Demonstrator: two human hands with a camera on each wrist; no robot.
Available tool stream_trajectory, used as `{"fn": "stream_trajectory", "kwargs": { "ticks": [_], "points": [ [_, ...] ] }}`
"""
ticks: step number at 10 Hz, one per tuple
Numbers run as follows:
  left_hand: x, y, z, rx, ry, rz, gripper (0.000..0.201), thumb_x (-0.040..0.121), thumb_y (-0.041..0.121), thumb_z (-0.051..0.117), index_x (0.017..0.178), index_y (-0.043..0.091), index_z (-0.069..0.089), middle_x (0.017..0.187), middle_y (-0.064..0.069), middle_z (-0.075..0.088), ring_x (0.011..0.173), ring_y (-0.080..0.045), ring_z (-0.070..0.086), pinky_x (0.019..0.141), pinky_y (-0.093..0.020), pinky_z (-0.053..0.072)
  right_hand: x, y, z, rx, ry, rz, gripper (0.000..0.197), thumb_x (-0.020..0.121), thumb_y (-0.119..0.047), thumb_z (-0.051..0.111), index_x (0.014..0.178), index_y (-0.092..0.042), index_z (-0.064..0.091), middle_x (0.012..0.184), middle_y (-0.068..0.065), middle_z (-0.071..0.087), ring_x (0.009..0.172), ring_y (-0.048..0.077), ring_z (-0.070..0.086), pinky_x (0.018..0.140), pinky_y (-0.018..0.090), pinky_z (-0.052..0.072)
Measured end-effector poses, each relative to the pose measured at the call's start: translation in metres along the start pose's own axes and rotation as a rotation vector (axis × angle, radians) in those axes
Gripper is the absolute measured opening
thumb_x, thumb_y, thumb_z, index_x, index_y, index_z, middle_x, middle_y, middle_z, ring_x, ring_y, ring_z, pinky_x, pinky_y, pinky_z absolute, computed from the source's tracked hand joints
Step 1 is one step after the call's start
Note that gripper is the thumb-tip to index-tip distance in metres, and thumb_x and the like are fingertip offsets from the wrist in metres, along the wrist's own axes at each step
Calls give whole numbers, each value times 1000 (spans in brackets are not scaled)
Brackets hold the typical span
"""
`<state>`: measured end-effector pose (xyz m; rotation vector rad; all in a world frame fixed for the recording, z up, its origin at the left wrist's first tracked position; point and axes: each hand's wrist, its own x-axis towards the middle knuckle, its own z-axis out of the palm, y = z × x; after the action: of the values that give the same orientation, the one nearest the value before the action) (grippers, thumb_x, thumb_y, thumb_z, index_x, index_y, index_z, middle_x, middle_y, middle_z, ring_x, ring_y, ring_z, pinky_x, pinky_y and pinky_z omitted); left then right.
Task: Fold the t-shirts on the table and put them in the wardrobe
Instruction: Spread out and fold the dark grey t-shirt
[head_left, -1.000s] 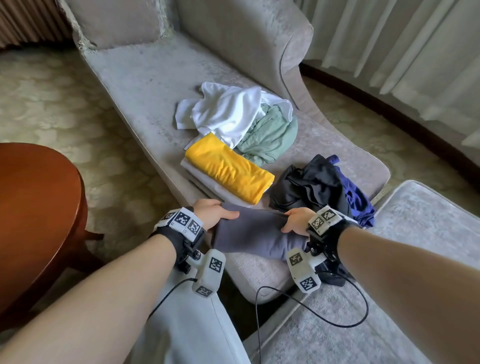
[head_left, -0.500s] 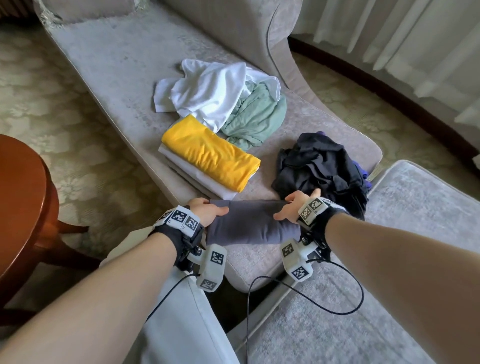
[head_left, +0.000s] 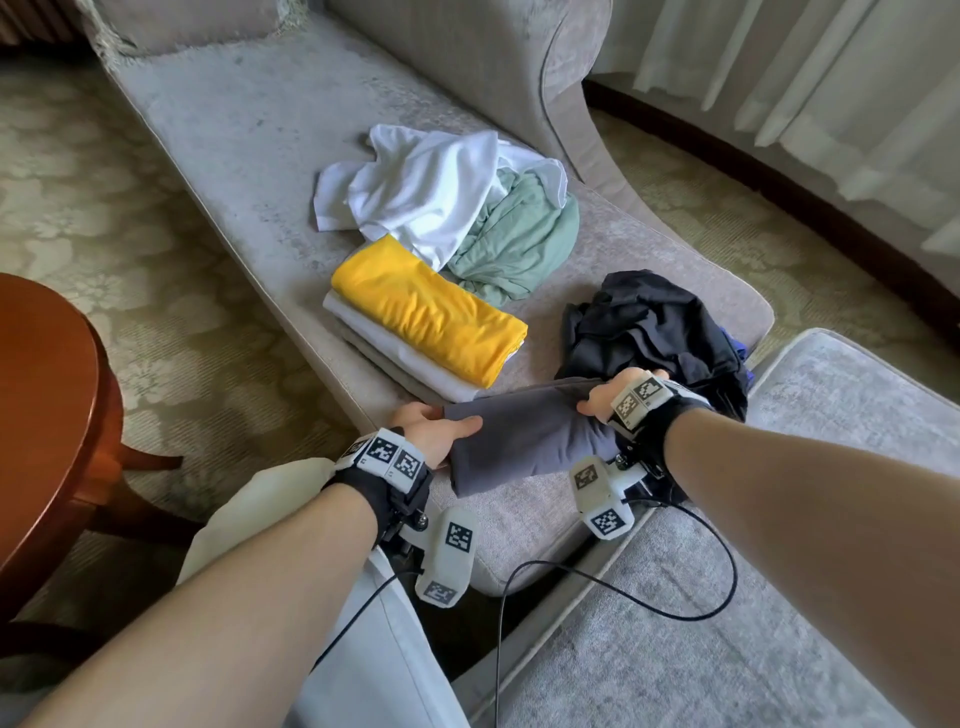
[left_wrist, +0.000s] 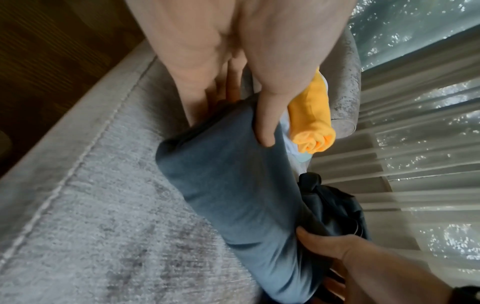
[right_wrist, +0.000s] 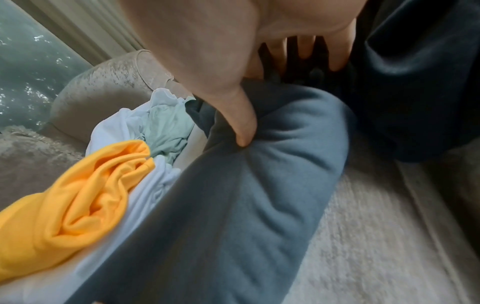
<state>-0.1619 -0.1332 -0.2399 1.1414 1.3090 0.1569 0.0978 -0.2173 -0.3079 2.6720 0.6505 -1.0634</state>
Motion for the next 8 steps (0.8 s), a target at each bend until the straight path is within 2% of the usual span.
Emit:
{"fn": "stream_trajectory", "kwargs": {
  "ticks": [1, 2, 3, 4, 5, 6, 7, 8],
  "points": [
    [17, -2, 3, 109, -8, -12, 61, 44, 38, 92, 92, 9, 66, 92, -13, 72, 85, -30, 71, 82, -48, 58, -88, 2, -13, 215, 184, 53, 84, 57, -62, 63, 128, -18, 56, 140, 14, 44, 129, 36, 41, 106, 46, 35],
    [16, 4, 3, 212, 25, -4, 102, 24, 59, 82, 108, 4, 65, 100, -9, 72, 87, -25, 70, 86, -42, 57, -130, 3, -29, 265, 242, 125, 73, 67, -53, 62, 129, -15, 51, 137, 13, 39, 124, 36, 42, 104, 48, 38],
    [-12, 35, -3, 191, 113, -57, 100, 45, 53, 84, 124, 1, 50, 112, -11, 63, 86, -23, 62, 80, -33, 53, -142, 10, -52, 490, 327, 189, 74, 72, -41, 59, 136, -9, 42, 140, 17, 39, 124, 38, 44, 102, 47, 41],
    [-18, 71, -9, 133, 30, 54, 42, 80, 36, 71, 111, 9, 63, 97, -5, 60, 73, -20, 53, 63, -28, 44, -148, 18, -68, 542, 542, 210, 65, 79, -28, 59, 136, -12, 31, 142, 17, 29, 130, 38, 33, 102, 50, 34],
    [-28, 94, -13, 93, -34, 2, 27, 78, 39, 70, 80, 16, 56, 68, 2, 44, 49, -17, 46, 48, -24, 31, -154, 20, -66, 533, 568, 291, 70, 77, -22, 63, 137, -21, 26, 144, 15, 20, 132, 39, 25, 106, 49, 28],
    [-34, 101, -7, 38, -149, -51, 25, 80, 36, 68, 77, 17, 52, 66, 4, 50, 51, -17, 54, 51, -23, 32, -151, 25, -61, 469, 417, 309, 77, 85, -31, 61, 148, -20, 17, 152, 19, 11, 139, 41, 18, 112, 52, 21],
    [-38, 104, 2, -18, -204, -37, 20, 84, 32, 66, 83, 16, 54, 68, 2, 59, 58, -18, 60, 54, -24, 36, -144, 31, -57, 484, 339, 210, 62, 87, -24, 61, 141, -5, 38, 146, 21, 33, 134, 38, 34, 108, 46, 32],
    [-43, 107, 14, -56, -250, 21, 17, 86, 30, 64, 89, 15, 57, 78, 0, 65, 67, -18, 65, 60, -27, 40, -148, 31, -56, 421, 266, 173, 44, 90, -17, 60, 130, -4, 51, 137, 17, 47, 125, 35, 46, 99, 42, 41]
  ]
}}
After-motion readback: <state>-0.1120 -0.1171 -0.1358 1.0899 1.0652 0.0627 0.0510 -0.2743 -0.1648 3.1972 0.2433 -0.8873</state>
